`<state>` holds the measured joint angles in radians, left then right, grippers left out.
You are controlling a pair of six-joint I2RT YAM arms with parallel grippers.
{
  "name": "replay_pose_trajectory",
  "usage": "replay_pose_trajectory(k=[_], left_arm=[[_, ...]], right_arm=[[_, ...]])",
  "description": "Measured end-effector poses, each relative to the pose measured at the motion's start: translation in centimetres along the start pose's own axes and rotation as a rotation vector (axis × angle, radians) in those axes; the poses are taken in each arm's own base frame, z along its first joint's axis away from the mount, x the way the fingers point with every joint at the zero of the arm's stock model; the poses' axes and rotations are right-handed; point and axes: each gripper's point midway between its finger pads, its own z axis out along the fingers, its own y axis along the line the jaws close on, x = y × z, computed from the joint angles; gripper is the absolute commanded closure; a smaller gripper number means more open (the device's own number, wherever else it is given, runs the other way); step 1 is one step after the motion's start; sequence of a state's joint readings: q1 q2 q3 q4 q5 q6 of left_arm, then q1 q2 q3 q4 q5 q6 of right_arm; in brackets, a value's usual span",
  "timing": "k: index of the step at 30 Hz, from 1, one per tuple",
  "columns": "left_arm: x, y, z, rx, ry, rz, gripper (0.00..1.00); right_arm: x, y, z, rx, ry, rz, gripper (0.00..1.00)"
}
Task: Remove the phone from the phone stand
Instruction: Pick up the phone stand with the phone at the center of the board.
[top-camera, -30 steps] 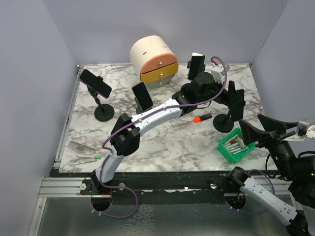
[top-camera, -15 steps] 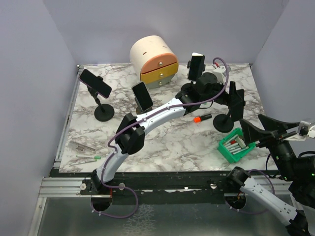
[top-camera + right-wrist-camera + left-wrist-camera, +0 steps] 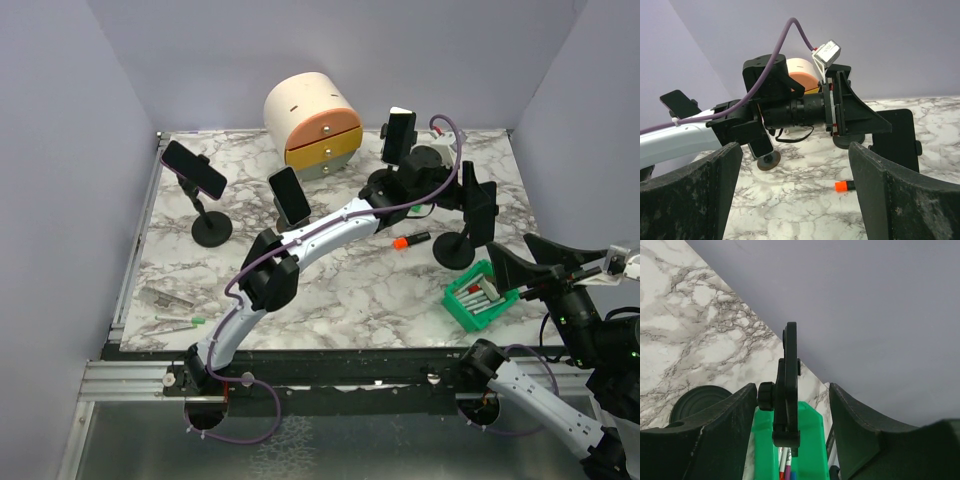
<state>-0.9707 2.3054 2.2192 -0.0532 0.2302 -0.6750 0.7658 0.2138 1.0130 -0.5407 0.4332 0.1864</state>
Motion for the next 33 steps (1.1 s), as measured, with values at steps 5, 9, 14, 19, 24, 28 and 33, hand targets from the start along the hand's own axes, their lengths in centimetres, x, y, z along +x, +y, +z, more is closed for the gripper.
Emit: replay_pose_trajectory(k=[5,9,14,19,24,28,33], left_arm=[[0.4,0.3,0.4,0.003,0.009,-0.017,0.45],[0.4,0.3,0.6,0.008,0.010,-0.027,0.50],[0.1,-0.2,0.7,0.025,0.007,-0.040,0.56],[0.2,-0.3,0.7,0.032,0.012,-0.047,0.58],[0.3,-0.3,0.7,0.036,0.015,-0.049,0.62],[0.7,0.0,0.9,0.034,0.022,-0.054,0.69],[1.4,0.4,1.2,0.030,0.034,-0.061,0.78]], right_arm=[[0.2,-0.1,0.0,0.004,0.006,0.002,0.08],[0.2,-0.1,0.0,0.007,0.009,0.002,0.08],[0.4,-0.3,-0.1,0.014,0.015,0.000,0.08],[0.6,-0.4,-0.1,0.020,0.023,-0.004,0.08],[0.6,-0.5,-0.1,0.024,0.024,-0.002,0.08],[0.6,-0.5,-0.1,0.024,0.024,0.004,0.08],[0.6,-0.4,-0.1,0.024,0.024,0.009,0.08]])
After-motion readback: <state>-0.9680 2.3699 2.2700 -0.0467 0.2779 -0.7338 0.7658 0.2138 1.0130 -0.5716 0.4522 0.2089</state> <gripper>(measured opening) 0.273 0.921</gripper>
